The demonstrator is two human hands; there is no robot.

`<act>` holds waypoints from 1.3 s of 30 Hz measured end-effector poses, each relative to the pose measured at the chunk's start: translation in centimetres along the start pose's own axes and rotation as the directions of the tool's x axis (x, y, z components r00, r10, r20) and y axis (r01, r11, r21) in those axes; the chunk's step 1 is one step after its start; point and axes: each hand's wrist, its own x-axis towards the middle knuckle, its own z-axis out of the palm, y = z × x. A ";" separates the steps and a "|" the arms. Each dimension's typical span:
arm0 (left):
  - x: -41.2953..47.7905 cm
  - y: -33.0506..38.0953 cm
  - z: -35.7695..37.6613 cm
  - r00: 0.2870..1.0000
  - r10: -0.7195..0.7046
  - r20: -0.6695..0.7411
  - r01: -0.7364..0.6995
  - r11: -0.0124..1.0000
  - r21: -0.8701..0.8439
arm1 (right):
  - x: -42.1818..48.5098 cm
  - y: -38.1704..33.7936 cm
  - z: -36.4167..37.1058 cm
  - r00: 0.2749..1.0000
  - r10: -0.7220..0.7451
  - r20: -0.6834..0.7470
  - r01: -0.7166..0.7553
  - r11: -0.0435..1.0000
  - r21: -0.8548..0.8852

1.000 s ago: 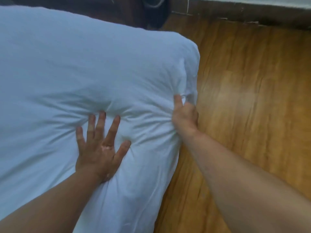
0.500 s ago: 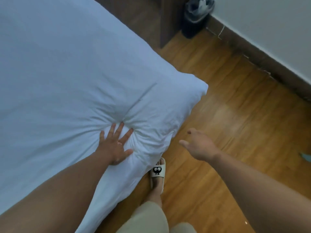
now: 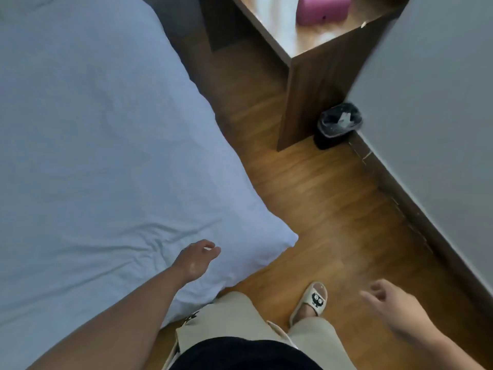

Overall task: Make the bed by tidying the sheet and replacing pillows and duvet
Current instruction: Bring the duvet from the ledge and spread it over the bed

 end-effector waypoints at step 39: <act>21.8 30.9 -36.2 0.847 -0.519 -0.118 0.333 0.690 -0.643 | 40.4 -79.5 -40.3 0.707 -0.676 0.208 0.705 0.697 -0.130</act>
